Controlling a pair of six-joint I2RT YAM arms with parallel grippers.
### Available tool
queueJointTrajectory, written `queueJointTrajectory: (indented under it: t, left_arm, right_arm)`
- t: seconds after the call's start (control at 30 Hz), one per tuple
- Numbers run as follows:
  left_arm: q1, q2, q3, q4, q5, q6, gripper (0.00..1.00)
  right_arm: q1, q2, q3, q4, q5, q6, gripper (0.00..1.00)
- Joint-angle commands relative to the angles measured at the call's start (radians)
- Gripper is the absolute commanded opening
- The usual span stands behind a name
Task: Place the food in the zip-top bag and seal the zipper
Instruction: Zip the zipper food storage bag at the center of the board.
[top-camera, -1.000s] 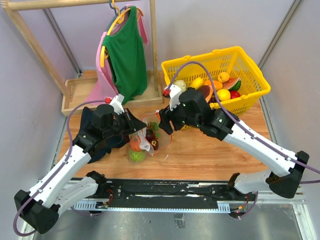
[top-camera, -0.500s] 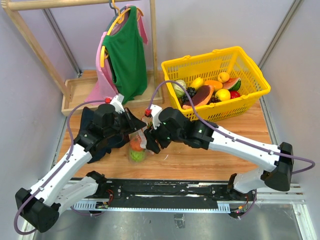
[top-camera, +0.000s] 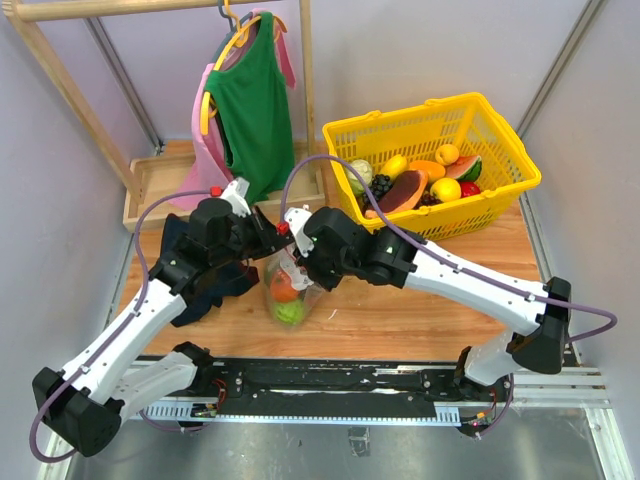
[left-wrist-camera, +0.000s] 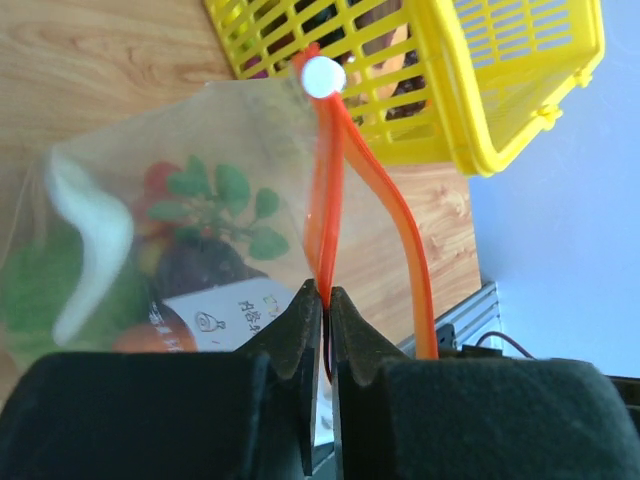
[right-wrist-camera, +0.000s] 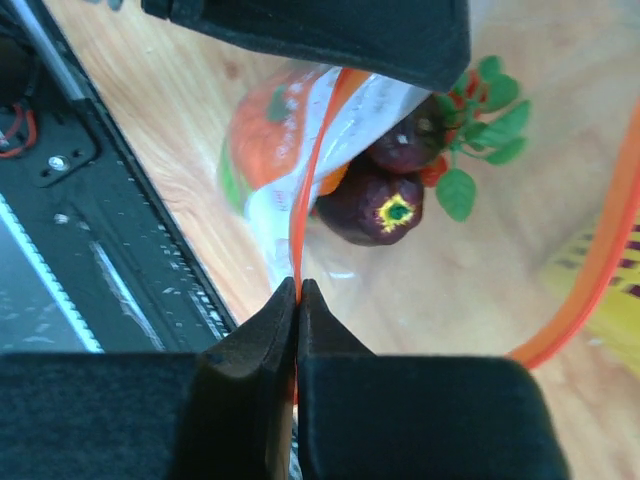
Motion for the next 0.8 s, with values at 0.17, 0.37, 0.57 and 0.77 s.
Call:
queueJointTrajectory:
  t: [0.17, 0.37, 0.57, 0.77]
  left_arm:
    - [0.006, 0.001, 0.143, -0.013, -0.069, 0.121, 0.31]
    - [0.006, -0.04, 0.121, 0.005, -0.11, 0.198, 0.57]
    - [0.01, -0.05, 0.061, 0.078, -0.119, 0.224, 0.75]
    - [0.015, -0.016, 0.023, 0.157, -0.053, 0.257, 0.79]
  right_arm:
    - [0.022, -0.034, 0.129, -0.234, 0.224, -0.357, 0.01]
    - [0.023, -0.113, 0.062, -0.206, 0.275, -0.569, 0.01]
    - [0.027, -0.192, 0.016, -0.157, 0.191, -0.818, 0.01]
    - [0.035, -0.287, -0.096, -0.128, 0.16, -0.955, 0.01]
